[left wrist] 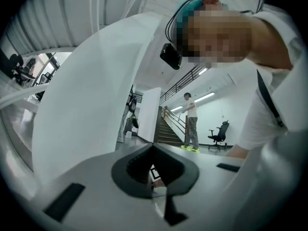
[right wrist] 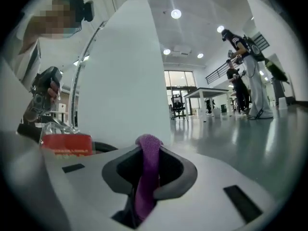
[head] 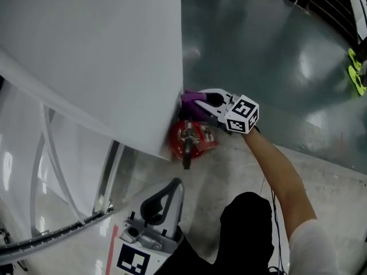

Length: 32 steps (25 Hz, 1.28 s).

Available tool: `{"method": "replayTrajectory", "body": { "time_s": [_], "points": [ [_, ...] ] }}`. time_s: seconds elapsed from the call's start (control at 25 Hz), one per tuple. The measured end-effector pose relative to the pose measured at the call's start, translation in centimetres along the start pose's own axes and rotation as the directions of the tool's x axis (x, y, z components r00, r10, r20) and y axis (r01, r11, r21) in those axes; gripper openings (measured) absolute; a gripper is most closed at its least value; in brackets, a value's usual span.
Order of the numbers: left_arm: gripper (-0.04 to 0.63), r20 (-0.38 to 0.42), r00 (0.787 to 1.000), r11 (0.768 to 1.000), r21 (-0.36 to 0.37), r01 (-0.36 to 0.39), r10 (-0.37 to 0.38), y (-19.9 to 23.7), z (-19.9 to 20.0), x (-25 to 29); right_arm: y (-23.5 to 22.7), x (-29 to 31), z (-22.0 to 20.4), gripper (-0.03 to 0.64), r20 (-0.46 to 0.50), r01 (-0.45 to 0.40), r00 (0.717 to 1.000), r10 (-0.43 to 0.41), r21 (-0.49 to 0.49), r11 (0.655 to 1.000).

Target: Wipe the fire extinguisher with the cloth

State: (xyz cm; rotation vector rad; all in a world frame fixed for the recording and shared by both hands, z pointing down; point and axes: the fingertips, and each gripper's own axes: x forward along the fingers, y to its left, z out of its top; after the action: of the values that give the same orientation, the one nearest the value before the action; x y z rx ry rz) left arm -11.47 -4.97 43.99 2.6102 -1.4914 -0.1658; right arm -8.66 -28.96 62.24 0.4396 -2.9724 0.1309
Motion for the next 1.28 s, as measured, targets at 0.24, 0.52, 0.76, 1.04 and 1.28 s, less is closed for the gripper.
{"method": "replayTrajectory", "body": {
  "time_s": [0.24,0.52,0.76,1.04,1.28],
  "points": [
    [0.003,-0.006,1.000,1.000,0.004,0.005,-0.005,-0.4,-0.8,-0.6,0.7,2.2,-1.7,0.058,-0.042,-0.134,0.990,0.138,0.083,0.988],
    [0.003,-0.011,1.000,1.000,0.016,0.015,-0.015,-0.7,-1.7,-1.4,2.3,0.9,-0.7,0.058,-0.017,-0.246,0.968,0.251,0.139,0.959],
    [0.003,-0.013,1.000,0.999,0.030,0.027,-0.026,-1.1,-2.6,-2.1,3.9,0.0,0.7,0.058,-0.007,-0.307,0.951,0.311,0.134,0.942],
    [0.003,-0.005,1.000,1.000,0.004,-0.003,0.003,-0.7,-3.0,-2.0,5.2,-0.8,2.3,0.058,0.008,-0.327,0.945,0.327,0.099,0.940],
    [0.003,0.003,0.980,0.978,0.059,-0.199,0.199,1.9,-4.0,-0.5,6.2,-0.9,3.3,0.058,0.035,-0.259,0.966,0.258,0.051,0.964]
  ]
}}
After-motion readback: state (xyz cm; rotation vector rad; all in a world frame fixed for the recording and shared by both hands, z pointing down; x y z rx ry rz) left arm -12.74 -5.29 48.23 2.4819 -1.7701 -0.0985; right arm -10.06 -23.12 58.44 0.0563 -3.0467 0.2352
